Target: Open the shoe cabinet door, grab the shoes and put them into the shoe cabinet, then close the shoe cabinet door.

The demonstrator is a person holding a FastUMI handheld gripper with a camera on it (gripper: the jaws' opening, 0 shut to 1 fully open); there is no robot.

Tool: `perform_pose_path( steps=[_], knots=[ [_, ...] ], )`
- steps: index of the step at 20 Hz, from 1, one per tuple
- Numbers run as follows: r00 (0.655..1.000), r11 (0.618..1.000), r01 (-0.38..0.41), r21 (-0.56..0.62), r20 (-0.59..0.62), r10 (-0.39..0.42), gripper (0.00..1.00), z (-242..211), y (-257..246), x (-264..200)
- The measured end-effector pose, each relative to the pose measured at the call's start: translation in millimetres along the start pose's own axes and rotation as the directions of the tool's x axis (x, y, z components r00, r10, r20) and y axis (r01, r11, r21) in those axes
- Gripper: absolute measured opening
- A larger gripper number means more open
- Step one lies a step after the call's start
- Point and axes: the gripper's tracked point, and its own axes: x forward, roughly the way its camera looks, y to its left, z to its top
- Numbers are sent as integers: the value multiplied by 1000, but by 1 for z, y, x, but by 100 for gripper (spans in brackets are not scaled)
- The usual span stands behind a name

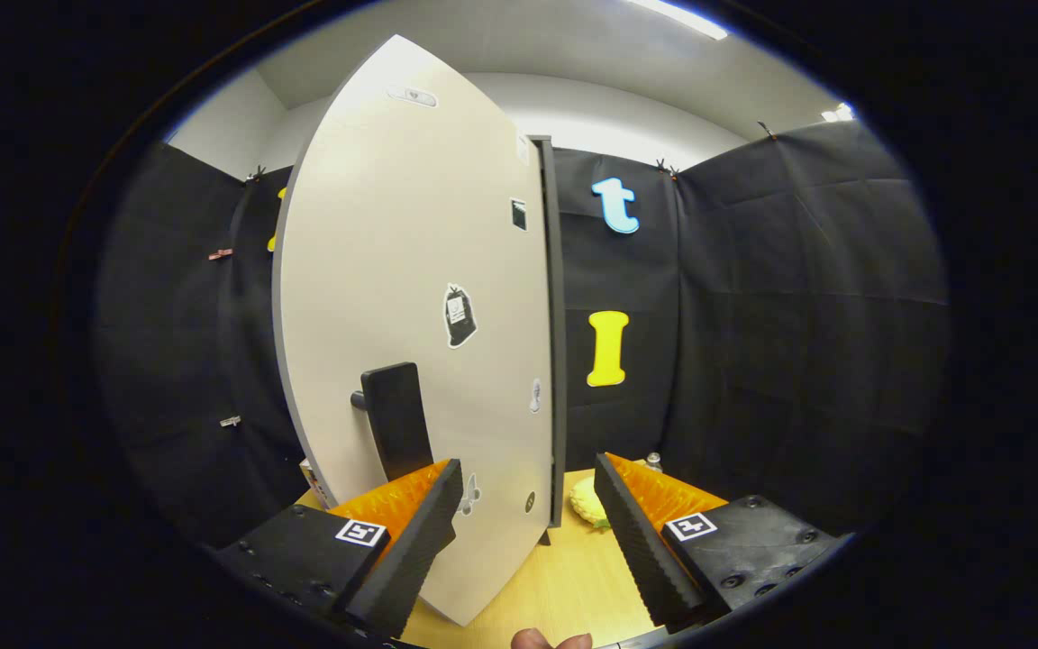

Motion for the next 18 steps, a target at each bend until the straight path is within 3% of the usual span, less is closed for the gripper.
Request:
perform_pose_path(
  steps=[6,18],
  knots=[
    [993,993,-110,42,-36,111,97,-3,52,20],
    [997,997,-74,-4,16,74,97,11,40,19]
  ],
)
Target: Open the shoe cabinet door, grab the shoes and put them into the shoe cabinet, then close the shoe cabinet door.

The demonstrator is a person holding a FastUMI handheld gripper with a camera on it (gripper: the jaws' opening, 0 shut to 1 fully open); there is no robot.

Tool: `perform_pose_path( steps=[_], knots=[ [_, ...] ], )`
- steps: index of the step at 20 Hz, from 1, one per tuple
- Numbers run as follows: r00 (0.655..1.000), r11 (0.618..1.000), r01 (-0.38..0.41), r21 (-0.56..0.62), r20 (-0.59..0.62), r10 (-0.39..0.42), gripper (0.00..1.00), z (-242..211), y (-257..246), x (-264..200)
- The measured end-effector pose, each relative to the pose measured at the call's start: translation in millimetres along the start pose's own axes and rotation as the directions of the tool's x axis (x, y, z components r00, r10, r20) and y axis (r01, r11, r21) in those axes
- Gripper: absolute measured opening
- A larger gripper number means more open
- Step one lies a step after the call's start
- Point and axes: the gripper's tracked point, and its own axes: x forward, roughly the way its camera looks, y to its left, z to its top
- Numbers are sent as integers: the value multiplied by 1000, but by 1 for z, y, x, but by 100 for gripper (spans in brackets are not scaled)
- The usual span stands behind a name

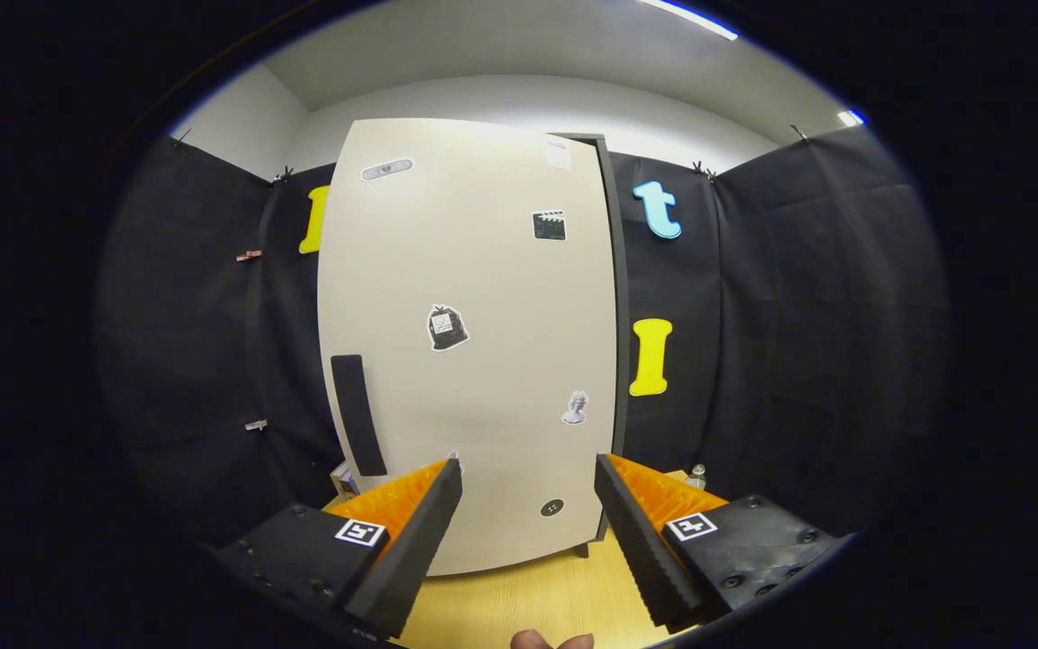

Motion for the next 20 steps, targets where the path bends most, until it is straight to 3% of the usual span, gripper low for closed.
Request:
perform_pose_path(
  steps=[20],
  knots=[
    [1000,1000,-7,19,-24,8,97,-10,0,-9]
  ],
)
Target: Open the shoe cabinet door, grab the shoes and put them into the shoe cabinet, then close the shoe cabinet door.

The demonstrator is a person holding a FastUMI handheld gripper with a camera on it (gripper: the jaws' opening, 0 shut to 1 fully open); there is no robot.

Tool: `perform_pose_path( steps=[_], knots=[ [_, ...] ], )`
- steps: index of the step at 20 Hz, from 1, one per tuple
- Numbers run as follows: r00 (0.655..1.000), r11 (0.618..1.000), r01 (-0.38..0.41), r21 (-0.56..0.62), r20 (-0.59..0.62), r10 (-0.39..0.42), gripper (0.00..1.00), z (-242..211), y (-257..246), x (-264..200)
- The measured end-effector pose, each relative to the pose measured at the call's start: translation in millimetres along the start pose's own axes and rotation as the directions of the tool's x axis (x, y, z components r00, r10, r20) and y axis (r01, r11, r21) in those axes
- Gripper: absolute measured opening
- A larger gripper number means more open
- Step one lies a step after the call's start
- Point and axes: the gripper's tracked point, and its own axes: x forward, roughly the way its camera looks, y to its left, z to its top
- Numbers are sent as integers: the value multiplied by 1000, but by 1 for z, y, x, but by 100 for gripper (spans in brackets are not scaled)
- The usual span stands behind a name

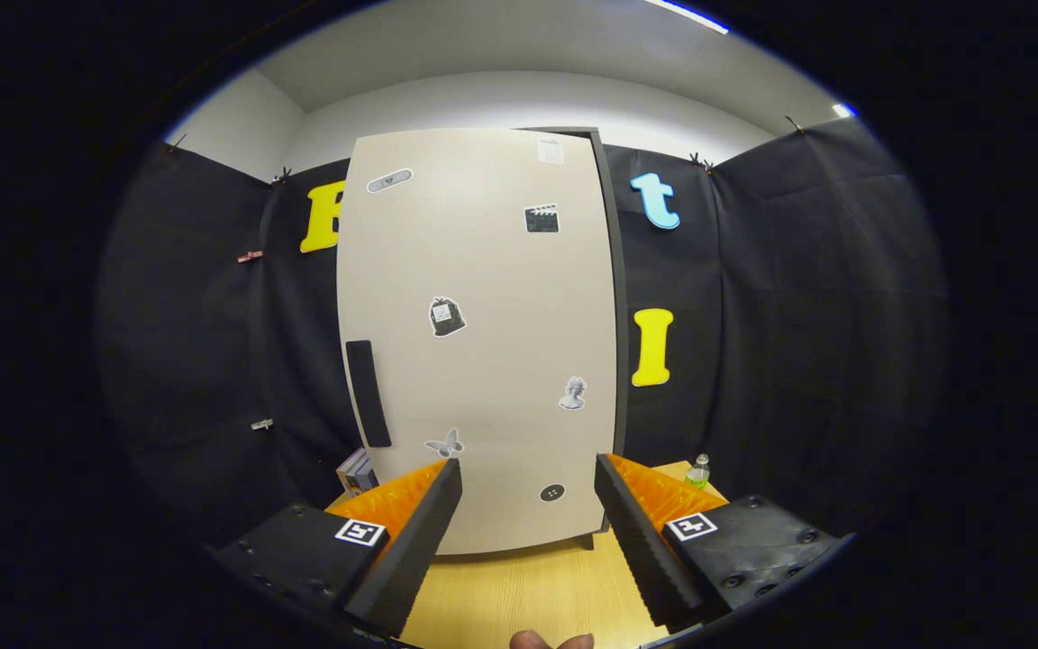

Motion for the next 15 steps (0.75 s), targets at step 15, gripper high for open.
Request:
perform_pose_path(
  steps=[15],
  knots=[
    [1000,1000,0,17,4,0,97,1,-3,-2]
  ],
)
